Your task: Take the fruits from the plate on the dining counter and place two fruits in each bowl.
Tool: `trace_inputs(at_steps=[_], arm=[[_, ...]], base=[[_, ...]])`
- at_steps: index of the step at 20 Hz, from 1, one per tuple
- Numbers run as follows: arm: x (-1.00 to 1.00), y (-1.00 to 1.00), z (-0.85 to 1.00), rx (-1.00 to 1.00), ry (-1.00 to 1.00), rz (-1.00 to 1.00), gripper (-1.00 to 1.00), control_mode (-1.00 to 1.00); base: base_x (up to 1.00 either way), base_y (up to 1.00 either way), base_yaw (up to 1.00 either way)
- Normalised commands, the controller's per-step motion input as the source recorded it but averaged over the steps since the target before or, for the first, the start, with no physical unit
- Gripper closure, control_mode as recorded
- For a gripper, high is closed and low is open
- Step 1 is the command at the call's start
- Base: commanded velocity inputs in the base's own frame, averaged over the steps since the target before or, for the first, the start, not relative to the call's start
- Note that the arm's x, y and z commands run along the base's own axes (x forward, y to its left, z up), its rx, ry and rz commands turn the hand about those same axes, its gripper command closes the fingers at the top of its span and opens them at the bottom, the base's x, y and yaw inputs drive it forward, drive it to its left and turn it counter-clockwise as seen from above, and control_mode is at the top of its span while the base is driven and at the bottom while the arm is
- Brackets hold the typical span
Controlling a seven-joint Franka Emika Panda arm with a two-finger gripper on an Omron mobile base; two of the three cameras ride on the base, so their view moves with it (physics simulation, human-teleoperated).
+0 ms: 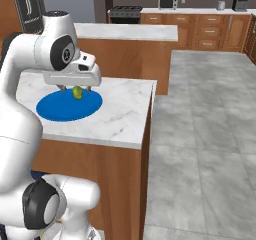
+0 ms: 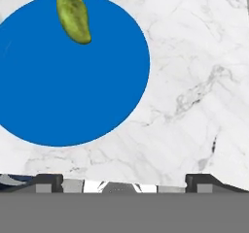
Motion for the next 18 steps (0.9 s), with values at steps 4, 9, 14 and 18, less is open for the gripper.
trace_inputs(at_steps=[4, 9, 14, 18], arm=[[0.98, 0.44, -0.46, 0.00, 0.00, 0.23, -1.00, -1.00], [0.68, 0.48, -0.53, 0.00, 0.00, 0.25, -1.00, -1.00], [0.39, 0.17, -0.16, 0.00, 0.03, 0.14, -1.00, -1.00], [0.35, 0.16, -0.06, 0.00, 0.04, 0.02, -1.00, -1.00]], base=[[0.00, 0.00, 0.00], [0.00, 0.00, 0.00], [0.00, 0.00, 0.00], [0.00, 0.00, 0.00]])
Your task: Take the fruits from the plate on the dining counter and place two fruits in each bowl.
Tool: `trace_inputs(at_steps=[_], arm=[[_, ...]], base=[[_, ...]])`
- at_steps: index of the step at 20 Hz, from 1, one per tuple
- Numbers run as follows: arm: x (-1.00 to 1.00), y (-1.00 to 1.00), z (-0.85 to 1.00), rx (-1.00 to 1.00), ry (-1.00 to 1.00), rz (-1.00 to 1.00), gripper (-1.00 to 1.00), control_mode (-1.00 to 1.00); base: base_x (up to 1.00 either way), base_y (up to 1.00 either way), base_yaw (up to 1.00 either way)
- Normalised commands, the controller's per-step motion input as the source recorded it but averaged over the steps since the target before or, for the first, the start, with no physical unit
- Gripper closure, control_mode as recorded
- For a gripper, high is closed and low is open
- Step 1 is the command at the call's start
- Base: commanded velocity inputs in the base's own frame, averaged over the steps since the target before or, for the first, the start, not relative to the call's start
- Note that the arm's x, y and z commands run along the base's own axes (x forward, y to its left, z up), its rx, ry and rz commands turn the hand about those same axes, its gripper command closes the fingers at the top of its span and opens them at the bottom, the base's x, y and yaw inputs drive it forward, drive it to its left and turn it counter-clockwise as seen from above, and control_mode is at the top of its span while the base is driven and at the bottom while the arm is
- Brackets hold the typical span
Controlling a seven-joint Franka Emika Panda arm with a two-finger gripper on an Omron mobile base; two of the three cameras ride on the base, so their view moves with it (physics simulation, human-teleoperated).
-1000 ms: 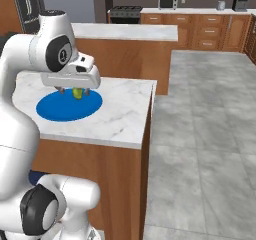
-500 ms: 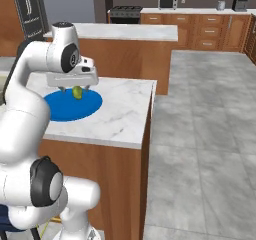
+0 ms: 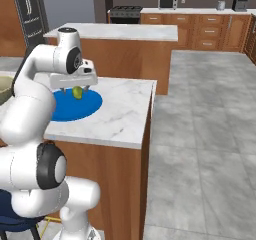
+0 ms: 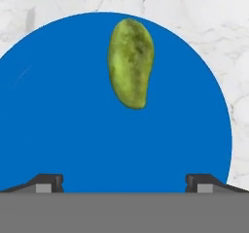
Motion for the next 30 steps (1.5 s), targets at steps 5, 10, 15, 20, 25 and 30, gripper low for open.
trace_inputs(at_steps=[5, 10, 15, 20, 25, 30], arm=[[0.45, 0.27, -0.05, 0.00, 0.06, 0.01, -1.00, -1.00], [0.46, 0.23, -0.08, 0.00, 0.10, 0.00, -1.00, -1.00], [0.25, 0.00, -0.10, 0.00, 0.03, 0.02, -1.00, -1.00], [0.23, 0.00, -0.39, 0.00, 0.00, 0.05, -1.00, -1.00], [0.03, 0.03, -0.31, 0.00, 0.04, 0.01, -1.00, -1.00], [0.04, 0.10, -0.36, 0.00, 0.03, 0.02, -1.00, -1.00]], base=[[0.00, 0.00, 0.00], [0.00, 0.00, 0.00], [0.00, 0.00, 0.00], [0.00, 0.00, 0.00], [0.00, 0.00, 0.00], [0.00, 0.00, 0.00]])
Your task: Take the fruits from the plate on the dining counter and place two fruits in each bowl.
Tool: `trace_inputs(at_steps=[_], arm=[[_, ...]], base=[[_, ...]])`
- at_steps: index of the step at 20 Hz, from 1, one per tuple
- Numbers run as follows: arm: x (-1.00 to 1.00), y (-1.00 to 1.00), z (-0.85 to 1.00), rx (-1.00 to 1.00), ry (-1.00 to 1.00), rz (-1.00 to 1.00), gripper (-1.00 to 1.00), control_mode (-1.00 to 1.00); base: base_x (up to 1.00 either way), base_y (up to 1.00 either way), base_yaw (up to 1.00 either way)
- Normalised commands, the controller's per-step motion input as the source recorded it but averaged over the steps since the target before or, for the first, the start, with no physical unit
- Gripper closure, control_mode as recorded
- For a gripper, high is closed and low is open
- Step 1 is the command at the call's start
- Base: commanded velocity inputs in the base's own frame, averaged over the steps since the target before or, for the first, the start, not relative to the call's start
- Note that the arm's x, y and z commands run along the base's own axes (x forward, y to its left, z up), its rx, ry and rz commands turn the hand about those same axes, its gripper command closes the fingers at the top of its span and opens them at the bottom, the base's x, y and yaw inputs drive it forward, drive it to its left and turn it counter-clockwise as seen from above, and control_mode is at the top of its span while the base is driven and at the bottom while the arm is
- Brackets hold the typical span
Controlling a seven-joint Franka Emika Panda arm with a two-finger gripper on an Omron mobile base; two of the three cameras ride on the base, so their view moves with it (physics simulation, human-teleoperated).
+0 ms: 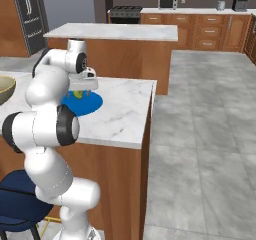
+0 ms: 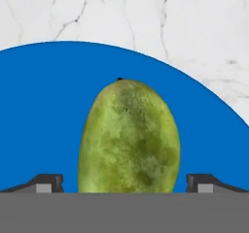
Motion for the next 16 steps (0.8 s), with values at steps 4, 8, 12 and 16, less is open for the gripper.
trace_inputs(at_steps=[4, 8, 12, 16], arm=[[0.05, 0.08, -0.22, 0.00, 0.04, 0.02, -1.00, -1.00], [0.01, 0.02, -0.01, 0.00, 0.02, 0.01, 1.00, -1.00], [0.00, 0.00, 0.00, 0.00, 0.00, 0.00, 1.00, -1.00], [-0.08, 0.00, 0.04, 0.00, -0.02, 0.00, 1.00, -1.00]], base=[[0.00, 0.00, 0.00], [0.00, 0.00, 0.00], [0.00, 0.00, 0.00], [0.00, 0.00, 0.00]])
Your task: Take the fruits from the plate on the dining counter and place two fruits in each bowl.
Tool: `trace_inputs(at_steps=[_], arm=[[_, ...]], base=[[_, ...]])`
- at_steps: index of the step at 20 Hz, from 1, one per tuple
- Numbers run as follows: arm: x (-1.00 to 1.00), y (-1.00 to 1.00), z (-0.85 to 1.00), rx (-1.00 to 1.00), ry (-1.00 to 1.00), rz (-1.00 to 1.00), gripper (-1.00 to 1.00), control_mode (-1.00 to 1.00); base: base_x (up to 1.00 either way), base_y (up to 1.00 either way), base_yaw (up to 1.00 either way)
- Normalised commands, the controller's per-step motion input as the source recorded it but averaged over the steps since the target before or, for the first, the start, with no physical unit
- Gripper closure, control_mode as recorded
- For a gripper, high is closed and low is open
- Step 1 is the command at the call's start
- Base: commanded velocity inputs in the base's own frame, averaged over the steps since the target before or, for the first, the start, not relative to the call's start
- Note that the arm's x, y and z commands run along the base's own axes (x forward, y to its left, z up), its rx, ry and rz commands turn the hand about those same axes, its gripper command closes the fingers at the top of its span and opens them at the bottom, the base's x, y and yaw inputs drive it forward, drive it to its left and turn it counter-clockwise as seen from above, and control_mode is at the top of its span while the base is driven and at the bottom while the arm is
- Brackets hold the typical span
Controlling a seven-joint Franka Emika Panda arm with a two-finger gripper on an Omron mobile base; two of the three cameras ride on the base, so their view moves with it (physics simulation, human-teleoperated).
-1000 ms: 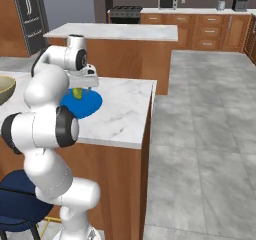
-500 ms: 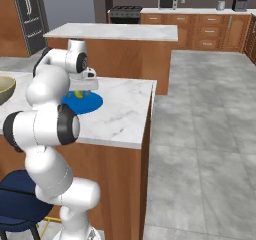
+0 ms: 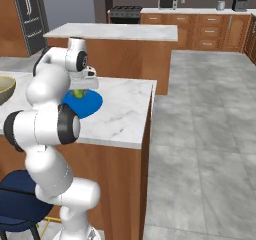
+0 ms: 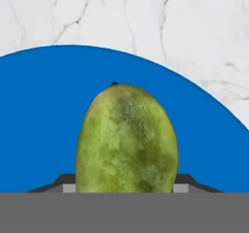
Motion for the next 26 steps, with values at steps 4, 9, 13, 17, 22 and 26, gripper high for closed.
trace_inputs(at_steps=[4, 9, 13, 17, 22, 26], arm=[[-0.69, -0.27, 0.62, 0.00, -0.15, 0.00, 1.00, -1.00], [-0.72, -0.61, 0.67, 0.00, -0.03, -0.06, 1.00, -1.00], [-0.68, -0.52, 0.50, 0.00, -0.01, -0.12, 1.00, -1.00], [-0.56, -0.31, 0.37, 0.00, 0.00, -0.13, 1.00, -1.00], [-0.40, 0.03, 0.31, -0.03, 0.00, -0.17, 1.00, -1.00], [-0.47, 0.21, 0.37, -0.07, 0.00, -0.16, 1.00, -1.00]], base=[[0.00, 0.00, 0.00], [0.00, 0.00, 0.00], [0.00, 0.00, 0.00], [0.00, 0.00, 0.00], [0.00, 0.00, 0.00], [0.00, 0.00, 0.00]])
